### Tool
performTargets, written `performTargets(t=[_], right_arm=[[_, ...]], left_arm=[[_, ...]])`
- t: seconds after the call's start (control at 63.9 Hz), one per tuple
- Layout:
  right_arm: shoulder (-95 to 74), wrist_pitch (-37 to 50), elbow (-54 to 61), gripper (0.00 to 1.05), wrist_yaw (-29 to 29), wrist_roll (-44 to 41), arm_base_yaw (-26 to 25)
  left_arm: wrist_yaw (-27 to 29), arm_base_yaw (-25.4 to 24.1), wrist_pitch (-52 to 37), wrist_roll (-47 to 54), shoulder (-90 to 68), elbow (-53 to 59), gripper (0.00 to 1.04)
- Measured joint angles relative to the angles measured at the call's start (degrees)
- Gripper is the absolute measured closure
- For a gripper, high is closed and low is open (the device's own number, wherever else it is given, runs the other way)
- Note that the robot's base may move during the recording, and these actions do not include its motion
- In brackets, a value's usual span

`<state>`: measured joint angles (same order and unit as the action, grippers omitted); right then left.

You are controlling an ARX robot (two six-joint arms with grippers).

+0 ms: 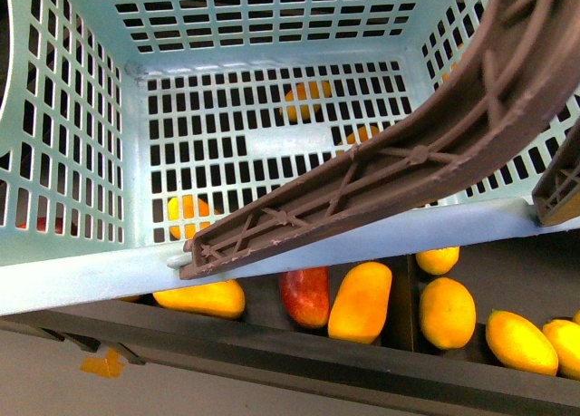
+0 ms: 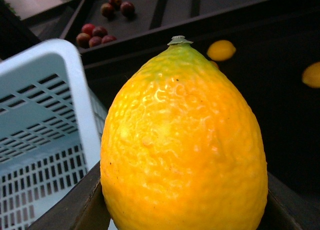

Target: Pick lemon and mango into basket

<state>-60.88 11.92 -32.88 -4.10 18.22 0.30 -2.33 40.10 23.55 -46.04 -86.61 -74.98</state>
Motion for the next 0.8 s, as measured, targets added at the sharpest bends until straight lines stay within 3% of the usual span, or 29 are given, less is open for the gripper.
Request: performTargets(t=[0.25, 0.344, 0.422, 0.579, 0.798], right_arm=[[-11.34, 4.76, -5.88, 0.45, 8.22, 0.72, 16.11], [-14.8, 5.55, -6.78, 0.45, 10.58, 2.43, 19.15], [-16.74, 5.9, -6.91, 0.39, 12.7, 3.54, 20.13], [-16.79, 8.35, -6.71, 0.09, 14.34, 6.67, 21.03], [-6.47, 3.26, -4.55, 0.09, 16.24, 7.1, 15.65]], left_arm=[[-0.13, -0.02, 0.0, -0.07, 0.0, 0.0, 0.9], [-0.02, 0.0, 0.0, -0.04, 0.0, 0.0, 0.9], [-0.04, 0.0, 0.0, -0.04, 0.0, 0.0, 0.9], [-0.11, 0.02, 0.02, -0.02, -0.09, 0.0, 0.9], [-0.66, 0.07, 0.04, -0.17, -0.2, 0.0, 0.9]])
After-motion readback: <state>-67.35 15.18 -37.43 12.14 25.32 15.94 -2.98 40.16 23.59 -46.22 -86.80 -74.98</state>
